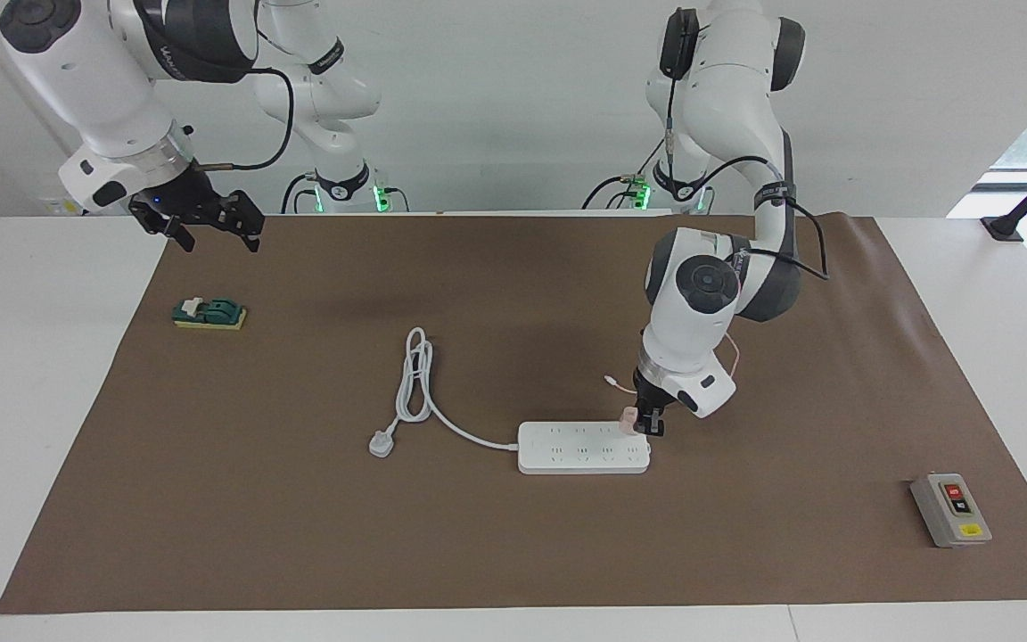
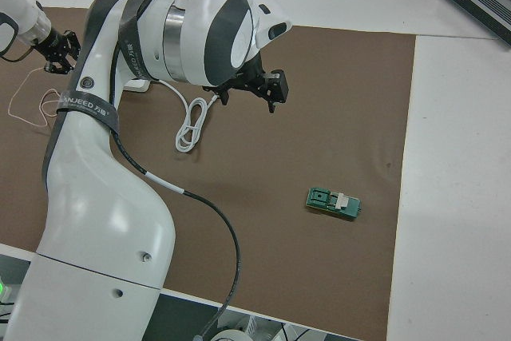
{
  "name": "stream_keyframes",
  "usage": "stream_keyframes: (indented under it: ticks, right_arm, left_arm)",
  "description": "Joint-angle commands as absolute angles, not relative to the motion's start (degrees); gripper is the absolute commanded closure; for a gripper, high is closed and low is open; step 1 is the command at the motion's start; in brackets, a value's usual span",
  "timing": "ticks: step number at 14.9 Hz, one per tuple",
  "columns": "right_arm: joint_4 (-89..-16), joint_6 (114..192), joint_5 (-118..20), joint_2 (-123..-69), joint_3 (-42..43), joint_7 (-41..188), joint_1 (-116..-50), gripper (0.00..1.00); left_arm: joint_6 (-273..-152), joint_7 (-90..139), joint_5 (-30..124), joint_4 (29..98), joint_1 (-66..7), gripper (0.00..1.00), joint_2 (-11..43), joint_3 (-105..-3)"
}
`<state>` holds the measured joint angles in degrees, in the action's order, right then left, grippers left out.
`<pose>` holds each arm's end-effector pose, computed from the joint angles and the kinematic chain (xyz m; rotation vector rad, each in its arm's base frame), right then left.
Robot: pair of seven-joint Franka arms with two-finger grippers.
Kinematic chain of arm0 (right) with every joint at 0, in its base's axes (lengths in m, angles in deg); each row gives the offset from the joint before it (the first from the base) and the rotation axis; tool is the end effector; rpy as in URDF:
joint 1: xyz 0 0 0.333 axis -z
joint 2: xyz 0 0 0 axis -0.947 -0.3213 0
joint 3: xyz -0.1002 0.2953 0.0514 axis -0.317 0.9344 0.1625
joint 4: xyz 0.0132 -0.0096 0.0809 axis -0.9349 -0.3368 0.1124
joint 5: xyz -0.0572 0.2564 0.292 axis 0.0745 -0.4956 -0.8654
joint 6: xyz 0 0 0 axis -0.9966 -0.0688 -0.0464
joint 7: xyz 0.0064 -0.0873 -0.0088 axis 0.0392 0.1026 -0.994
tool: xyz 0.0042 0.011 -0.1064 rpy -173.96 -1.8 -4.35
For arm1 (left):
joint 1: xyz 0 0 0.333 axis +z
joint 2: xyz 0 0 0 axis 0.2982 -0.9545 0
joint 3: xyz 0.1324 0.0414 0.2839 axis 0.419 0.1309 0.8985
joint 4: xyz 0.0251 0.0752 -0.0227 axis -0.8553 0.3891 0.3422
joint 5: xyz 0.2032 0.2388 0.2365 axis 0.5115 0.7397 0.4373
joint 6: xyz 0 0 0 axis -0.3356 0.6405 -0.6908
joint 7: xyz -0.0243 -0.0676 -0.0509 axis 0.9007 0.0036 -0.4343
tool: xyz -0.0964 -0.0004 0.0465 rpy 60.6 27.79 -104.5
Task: Plug charger into power strip
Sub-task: 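Push the pink charger into the strip's end socket with the left gripper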
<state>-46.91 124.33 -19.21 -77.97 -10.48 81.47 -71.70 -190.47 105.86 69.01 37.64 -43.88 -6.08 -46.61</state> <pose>0.5317 -0.0314 0.5820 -3.1116 0.0902 0.1825 0.6546 -0.2781 0.3651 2.4536 1.9161 0.0019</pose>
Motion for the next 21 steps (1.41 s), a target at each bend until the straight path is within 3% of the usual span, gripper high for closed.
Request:
stream_keyframes:
  ticks: [1, 17, 21]
  right_arm:
    - [-47.73, 124.19, -18.45, -76.95, -10.06, 82.19, -71.17, 0.0]
    - [-47.73, 124.19, -18.45, -77.04, -10.06, 82.19, -71.17, 0.0]
    - [-47.73, 124.19, -18.45, -76.95, -10.06, 82.19, -71.17, 0.0]
  left_arm:
    - [-190.85, 107.19, 69.91, 40.27, -44.86, 1.0, -4.9, -46.03]
    - [-195.69, 107.19, 70.79, 45.46, -46.62, 1.0, -5.25, -46.03]
    - [-195.78, 107.98, 70.97, 44.67, -48.02, 1.0, -8.5, -45.85]
